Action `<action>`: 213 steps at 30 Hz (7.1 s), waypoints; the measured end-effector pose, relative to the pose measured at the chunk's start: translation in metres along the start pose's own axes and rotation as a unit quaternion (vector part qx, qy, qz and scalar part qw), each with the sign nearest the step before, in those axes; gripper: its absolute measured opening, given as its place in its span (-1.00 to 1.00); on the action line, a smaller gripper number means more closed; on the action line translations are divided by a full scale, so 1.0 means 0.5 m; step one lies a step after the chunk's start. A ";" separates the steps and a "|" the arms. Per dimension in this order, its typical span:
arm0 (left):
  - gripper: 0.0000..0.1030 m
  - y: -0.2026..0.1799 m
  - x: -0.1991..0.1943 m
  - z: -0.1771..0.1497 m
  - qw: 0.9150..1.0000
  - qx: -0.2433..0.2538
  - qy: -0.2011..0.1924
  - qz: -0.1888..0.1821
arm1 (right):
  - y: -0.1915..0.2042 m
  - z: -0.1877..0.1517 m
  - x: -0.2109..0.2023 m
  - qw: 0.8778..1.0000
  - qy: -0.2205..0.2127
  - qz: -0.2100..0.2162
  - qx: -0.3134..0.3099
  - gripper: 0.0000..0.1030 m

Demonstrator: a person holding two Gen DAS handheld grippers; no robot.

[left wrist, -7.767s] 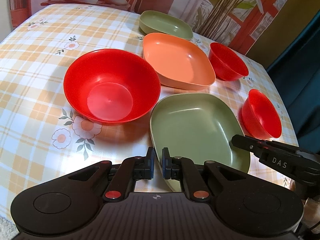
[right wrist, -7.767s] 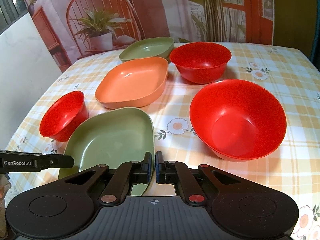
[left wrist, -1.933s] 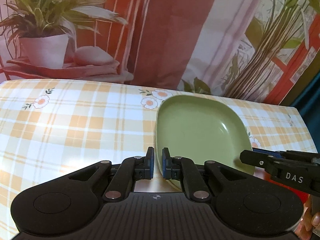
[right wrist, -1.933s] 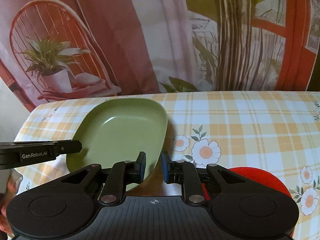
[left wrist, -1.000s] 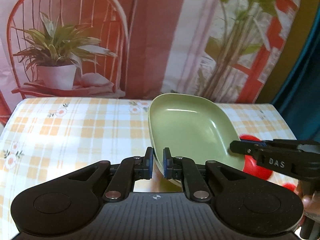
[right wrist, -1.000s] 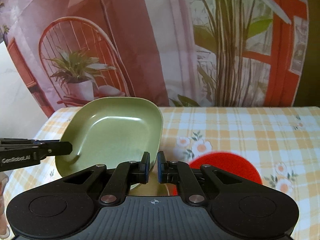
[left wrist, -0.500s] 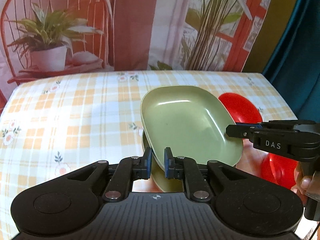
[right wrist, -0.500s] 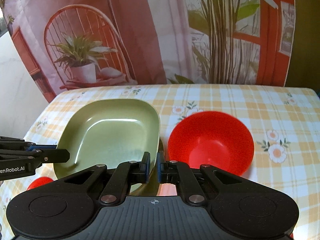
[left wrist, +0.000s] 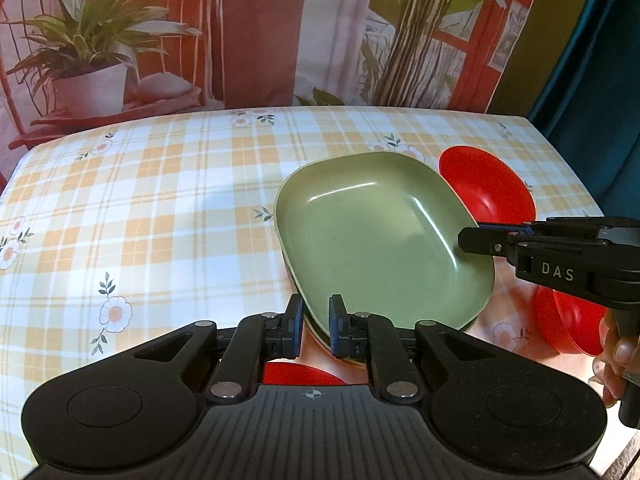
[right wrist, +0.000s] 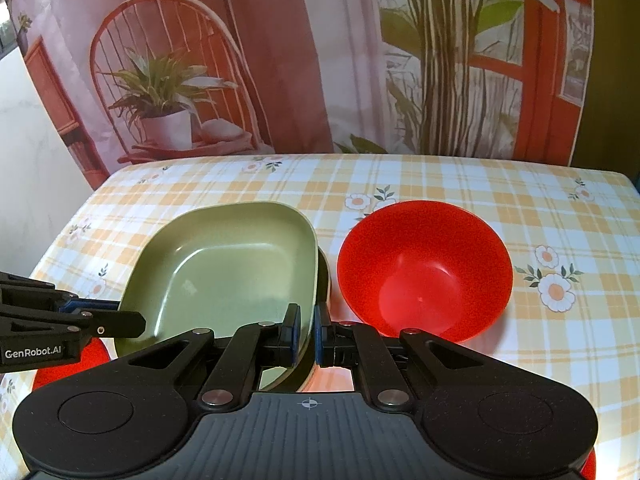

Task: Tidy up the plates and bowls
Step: 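Lower the held green plate onto the other green plate with both grippers, then open both grippers and release the stacked green plate, then move both grippers to the rim of a red bowl, then close both grippers on the red bowl rim, then lift the red bowl off the table with both grippers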

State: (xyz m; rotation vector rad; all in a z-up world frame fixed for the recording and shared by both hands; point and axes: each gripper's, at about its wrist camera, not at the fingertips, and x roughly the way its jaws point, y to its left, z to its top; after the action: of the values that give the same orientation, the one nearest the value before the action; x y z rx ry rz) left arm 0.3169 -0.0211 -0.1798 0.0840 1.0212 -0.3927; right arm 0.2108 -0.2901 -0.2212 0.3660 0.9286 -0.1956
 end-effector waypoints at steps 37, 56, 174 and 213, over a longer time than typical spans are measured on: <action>-0.73 0.002 0.017 0.005 1.000 0.013 0.014 0.013 | 0.025 -0.028 0.001 0.998 0.004 -0.040 -0.041 -0.86; -0.73 -0.001 -0.055 0.010 0.999 -0.002 -0.037 0.022 | 0.017 -0.038 -0.042 0.999 -0.029 -0.022 0.000 -0.66; -0.69 -0.131 -0.129 -0.161 0.983 -0.151 -0.098 -0.030 | 0.044 -0.114 -0.202 0.993 -0.101 0.023 -0.049 -0.73; -0.69 0.031 -0.137 -0.259 0.975 -0.196 -0.086 0.050 | 0.258 -0.133 -0.065 0.990 -0.020 0.057 -0.129 -0.72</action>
State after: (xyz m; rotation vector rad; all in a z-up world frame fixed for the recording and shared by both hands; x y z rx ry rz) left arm 0.1856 0.0445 -0.1919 -0.2497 0.9019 -0.0978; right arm 0.1833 -0.1452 -0.2024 0.1735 0.8783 0.0231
